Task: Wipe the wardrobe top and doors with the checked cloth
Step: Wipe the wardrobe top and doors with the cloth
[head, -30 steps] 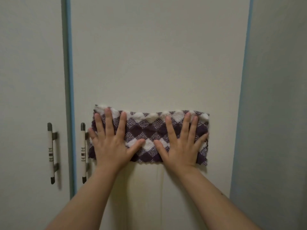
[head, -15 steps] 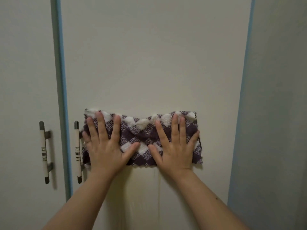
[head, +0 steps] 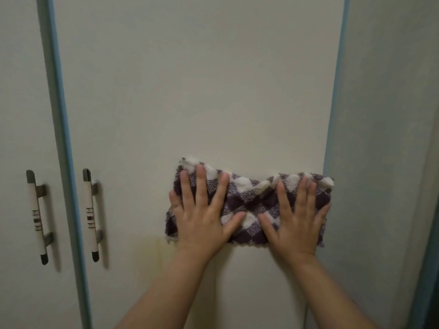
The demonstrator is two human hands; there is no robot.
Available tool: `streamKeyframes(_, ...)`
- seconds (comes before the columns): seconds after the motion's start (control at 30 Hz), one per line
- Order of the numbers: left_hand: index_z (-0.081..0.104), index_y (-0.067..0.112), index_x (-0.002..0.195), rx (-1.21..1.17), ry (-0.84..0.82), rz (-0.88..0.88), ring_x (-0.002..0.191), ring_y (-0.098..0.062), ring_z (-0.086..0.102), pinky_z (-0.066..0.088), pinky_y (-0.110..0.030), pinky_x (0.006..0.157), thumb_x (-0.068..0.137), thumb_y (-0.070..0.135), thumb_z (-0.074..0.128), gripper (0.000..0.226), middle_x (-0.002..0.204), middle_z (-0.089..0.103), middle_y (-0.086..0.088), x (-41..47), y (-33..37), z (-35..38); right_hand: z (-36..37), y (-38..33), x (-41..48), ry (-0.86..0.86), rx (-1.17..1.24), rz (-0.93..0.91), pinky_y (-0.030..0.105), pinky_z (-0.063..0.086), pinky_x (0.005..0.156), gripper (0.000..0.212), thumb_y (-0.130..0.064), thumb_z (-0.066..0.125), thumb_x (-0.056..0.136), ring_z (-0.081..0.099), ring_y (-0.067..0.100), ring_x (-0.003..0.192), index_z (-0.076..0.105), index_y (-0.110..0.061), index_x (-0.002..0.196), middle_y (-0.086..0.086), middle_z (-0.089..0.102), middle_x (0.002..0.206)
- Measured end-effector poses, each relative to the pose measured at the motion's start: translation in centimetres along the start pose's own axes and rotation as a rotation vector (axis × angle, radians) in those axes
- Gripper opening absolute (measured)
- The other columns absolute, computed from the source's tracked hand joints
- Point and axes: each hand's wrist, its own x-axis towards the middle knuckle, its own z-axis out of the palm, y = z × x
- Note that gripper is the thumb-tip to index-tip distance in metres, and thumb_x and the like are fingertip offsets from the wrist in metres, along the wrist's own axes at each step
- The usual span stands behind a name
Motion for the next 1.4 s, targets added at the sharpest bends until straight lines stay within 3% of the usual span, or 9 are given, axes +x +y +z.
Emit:
streamKeyframes(0.27,0.022,0.035,0.145,-0.046,0.035,-0.082,0.144,-0.023,-0.007,-0.007,-0.05,0.112,0.074,0.08,0.037,0.085,0.157,-0.01,0.003,-0.9,-0.2,0.3,0.2,-0.6,-1.4,-0.05,0.037,0.078,0.059,-0.007,0.109,0.069,-0.066,0.016,0.09,-0.012,0.026,0.144,-0.002,-0.034,0.149,0.004,-0.02,0.156)
streamKeyframes(0.83,0.002,0.036,0.147,0.011,0.007,-0.127,0.142,-0.019,-0.017,-0.011,-0.045,0.112,0.073,0.085,0.027,0.092,0.154,-0.022,0.007,-4.4,-10.4,-0.6,1.9,-10.9,-3.3,-0.021,0.059,0.029,0.064,-0.006,0.107,0.068,-0.064,0.015,0.091,-0.012,0.031,0.143,-0.005,-0.033,0.148,0.009,-0.023,0.154)
streamKeyframes(1.2,0.0,0.029,0.148,-0.046,0.013,-0.113,0.143,-0.018,-0.013,-0.009,-0.038,0.115,0.085,0.072,0.016,0.078,0.155,-0.018,0.004,-6.4,-11.7,-0.3,3.1,-15.5,-4.7,0.062,0.048,-0.021,0.066,-0.001,0.107,0.073,-0.048,0.033,0.086,0.0,0.035,0.144,0.001,-0.032,0.149,0.013,-0.014,0.156)
streamKeyframes(1.3,0.0,0.026,0.148,-0.019,0.015,-0.131,0.142,-0.022,-0.015,-0.008,-0.043,0.114,0.086,0.067,0.015,0.076,0.156,-0.015,-0.003,-6.7,-11.2,0.0,3.3,-15.1,-4.4,0.081,0.026,-0.052,0.067,0.003,0.107,0.07,-0.049,0.032,0.088,0.004,0.034,0.144,0.001,-0.032,0.149,0.014,-0.004,0.157)
streamKeyframes(1.4,0.001,0.027,0.148,0.004,0.01,-0.103,0.142,-0.026,-0.017,-0.009,-0.049,0.111,0.086,0.061,0.023,0.074,0.155,-0.02,-0.004,-7.3,-9.5,0.5,3.6,-13.5,-4.7,0.108,0.01,-0.116,0.065,0.004,0.107,0.07,-0.049,0.034,0.088,-0.002,0.028,0.145,0.003,-0.033,0.149,0.008,-0.012,0.157)
